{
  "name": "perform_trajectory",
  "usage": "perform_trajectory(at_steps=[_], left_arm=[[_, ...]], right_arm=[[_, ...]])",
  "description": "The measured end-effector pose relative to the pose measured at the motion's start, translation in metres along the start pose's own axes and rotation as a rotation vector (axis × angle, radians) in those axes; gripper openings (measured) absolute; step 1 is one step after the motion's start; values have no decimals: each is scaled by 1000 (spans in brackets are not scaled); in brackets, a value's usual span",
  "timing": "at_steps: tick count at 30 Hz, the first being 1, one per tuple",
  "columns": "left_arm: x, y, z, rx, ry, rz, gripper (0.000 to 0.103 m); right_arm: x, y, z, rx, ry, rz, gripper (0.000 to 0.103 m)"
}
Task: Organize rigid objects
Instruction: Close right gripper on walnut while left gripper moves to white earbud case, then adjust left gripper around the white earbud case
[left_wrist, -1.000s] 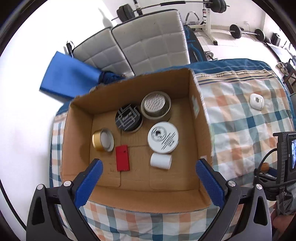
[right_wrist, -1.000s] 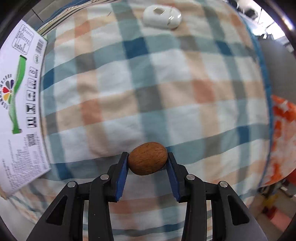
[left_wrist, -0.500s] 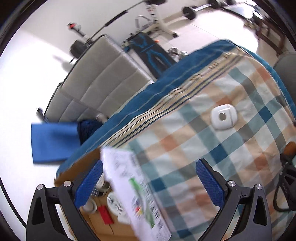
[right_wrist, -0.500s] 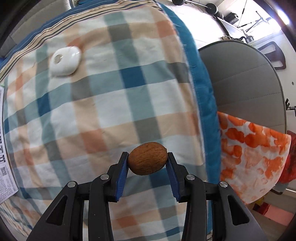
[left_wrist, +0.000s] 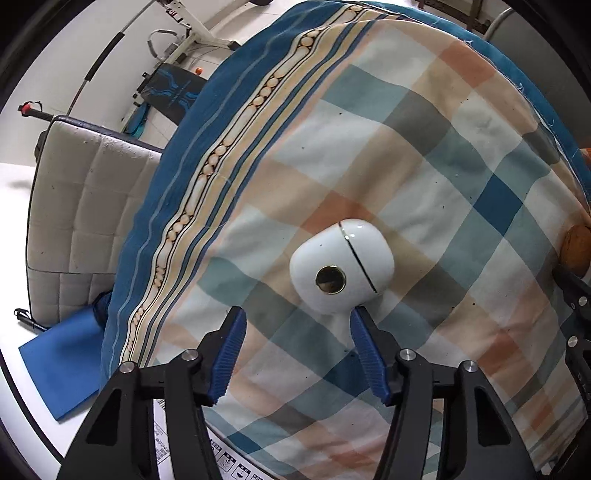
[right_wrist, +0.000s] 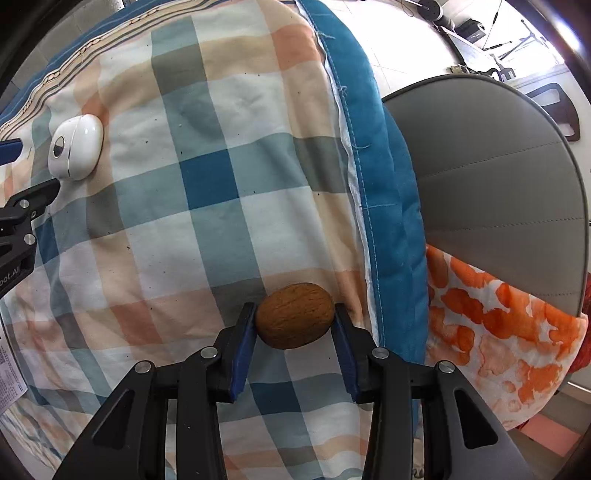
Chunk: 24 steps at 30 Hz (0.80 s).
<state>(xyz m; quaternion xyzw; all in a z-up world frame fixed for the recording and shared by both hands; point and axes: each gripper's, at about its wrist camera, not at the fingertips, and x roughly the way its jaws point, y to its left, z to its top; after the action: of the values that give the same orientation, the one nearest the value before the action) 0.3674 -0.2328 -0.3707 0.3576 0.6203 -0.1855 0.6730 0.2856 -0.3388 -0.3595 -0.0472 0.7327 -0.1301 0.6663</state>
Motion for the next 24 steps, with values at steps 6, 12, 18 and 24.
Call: perform_trajectory(at_steps=[6,12,18,24], left_arm=[[9,-16,17,76,10,-28,53],[7,-16,25,79,-5,-81,51],[8,-15,29,106,-26,-114,51],[8,-9,24,73,-32,-156,34]], right_arm=[[8,1,-3,5,14,9,43],[8,-4,-1,17,24,31,43],[10,-1,-2,10,25,15,43],[10,0,-2,10,28,15,43]])
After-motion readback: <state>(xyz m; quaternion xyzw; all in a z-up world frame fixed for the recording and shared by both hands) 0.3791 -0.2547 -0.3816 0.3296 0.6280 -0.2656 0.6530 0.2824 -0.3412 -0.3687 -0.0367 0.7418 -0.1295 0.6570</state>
